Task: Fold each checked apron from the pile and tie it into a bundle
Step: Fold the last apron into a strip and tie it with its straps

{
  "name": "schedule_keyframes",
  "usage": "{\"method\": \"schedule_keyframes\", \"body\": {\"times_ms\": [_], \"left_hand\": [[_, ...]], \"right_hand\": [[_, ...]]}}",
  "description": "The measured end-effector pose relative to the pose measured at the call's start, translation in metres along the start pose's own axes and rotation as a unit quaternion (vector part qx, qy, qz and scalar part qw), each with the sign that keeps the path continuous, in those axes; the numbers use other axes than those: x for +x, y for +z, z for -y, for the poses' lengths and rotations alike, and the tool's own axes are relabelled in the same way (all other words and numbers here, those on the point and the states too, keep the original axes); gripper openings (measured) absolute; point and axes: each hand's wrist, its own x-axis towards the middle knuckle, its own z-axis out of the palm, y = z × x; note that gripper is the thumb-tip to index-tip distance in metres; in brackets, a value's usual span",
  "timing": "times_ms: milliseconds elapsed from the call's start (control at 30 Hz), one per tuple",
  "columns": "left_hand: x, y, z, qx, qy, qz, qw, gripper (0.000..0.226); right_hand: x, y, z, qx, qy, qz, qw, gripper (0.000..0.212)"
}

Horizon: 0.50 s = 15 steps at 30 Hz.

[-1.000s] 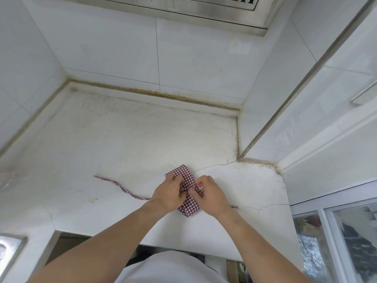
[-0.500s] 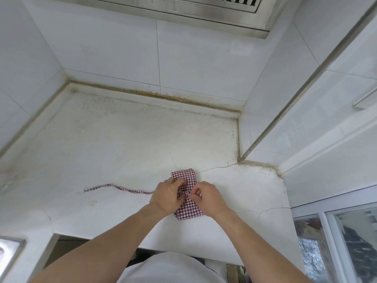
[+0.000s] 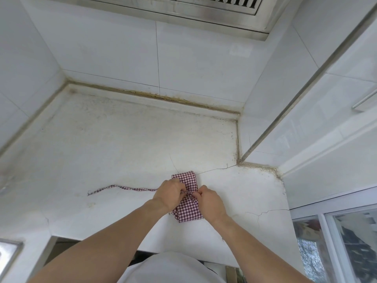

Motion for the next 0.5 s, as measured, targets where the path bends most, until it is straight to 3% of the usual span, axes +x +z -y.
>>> {"method": "schedule_keyframes", "body": {"times_ms": [167,300,500], "left_hand": [[-0.01,0.006,0.005,-0.05,-0.044,0.005,0.998,0.017],[-0.021,0.008,0.016,-0.069,-0.073,0.024,0.995,0.03],[-0.023,0.008,0.018,-0.118,-0.082,0.007,0.99,0.026]], "right_hand": [[0.005,-0.015,-0.005,0.134,0.055,0.031,0.989,0.023],[0.01,-0.027,-0.017,0.128,0.057,0.035,0.99,0.028],[0.008,-0.03,-0.025,0.125,0.074,0.021,0.989,0.03]]}}
